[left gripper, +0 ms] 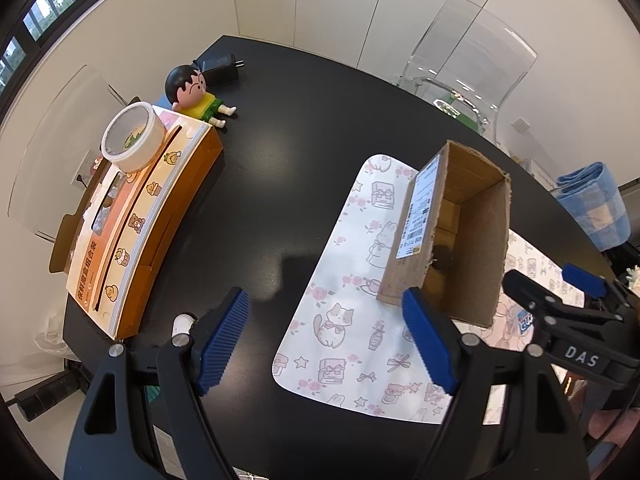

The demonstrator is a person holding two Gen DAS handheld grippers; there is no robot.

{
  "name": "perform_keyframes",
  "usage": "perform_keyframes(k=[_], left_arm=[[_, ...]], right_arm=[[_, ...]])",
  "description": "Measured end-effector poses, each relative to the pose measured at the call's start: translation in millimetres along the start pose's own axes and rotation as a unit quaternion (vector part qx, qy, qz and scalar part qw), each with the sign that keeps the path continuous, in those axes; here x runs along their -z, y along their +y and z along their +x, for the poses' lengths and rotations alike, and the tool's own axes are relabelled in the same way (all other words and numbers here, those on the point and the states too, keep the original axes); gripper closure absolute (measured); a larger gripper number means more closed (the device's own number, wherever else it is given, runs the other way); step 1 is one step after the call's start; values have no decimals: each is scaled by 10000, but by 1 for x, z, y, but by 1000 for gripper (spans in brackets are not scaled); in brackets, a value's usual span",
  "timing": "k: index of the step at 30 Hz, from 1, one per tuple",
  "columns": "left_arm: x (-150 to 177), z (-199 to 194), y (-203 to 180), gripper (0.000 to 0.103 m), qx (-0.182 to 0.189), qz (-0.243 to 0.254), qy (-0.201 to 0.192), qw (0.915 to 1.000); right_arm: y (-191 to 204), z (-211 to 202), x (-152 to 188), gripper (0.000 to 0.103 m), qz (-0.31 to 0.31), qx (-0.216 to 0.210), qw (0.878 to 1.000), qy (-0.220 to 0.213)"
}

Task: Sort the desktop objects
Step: 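Lower the black round item into the box and open the right tool, then withdraw both tools from the box back over the mat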

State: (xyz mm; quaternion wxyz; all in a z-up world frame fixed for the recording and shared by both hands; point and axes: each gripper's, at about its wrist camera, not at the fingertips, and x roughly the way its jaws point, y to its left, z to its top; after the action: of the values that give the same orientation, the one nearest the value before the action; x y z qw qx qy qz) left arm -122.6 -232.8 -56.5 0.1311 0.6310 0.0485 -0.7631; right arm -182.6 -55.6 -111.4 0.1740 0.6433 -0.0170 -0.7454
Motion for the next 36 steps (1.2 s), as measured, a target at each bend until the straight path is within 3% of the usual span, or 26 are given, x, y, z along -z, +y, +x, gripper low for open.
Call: perform_keyframes(k=[9, 14, 22, 32, 36], left_arm=[[8, -6, -18, 25, 87, 124, 17, 9999], [15, -12, -42, 25, 161, 435, -40, 9989], [35, -20, -98, 25, 347, 1007, 4, 9943], [64, -29, -161, 25, 463, 1685, 20, 9846], [75, -31, -181, 25, 462, 1879, 20, 9811]], right_arm=[[-38, -20, 20, 0, 295, -238, 9992, 77], [-67, -34, 38, 0, 562, -116, 9984, 18], [-104, -62, 73, 0, 683, 310, 9972, -61], [-160, -99, 122, 0, 1370, 719, 9873, -350], [-181, -106, 141, 0, 1544, 1188, 9799, -429]])
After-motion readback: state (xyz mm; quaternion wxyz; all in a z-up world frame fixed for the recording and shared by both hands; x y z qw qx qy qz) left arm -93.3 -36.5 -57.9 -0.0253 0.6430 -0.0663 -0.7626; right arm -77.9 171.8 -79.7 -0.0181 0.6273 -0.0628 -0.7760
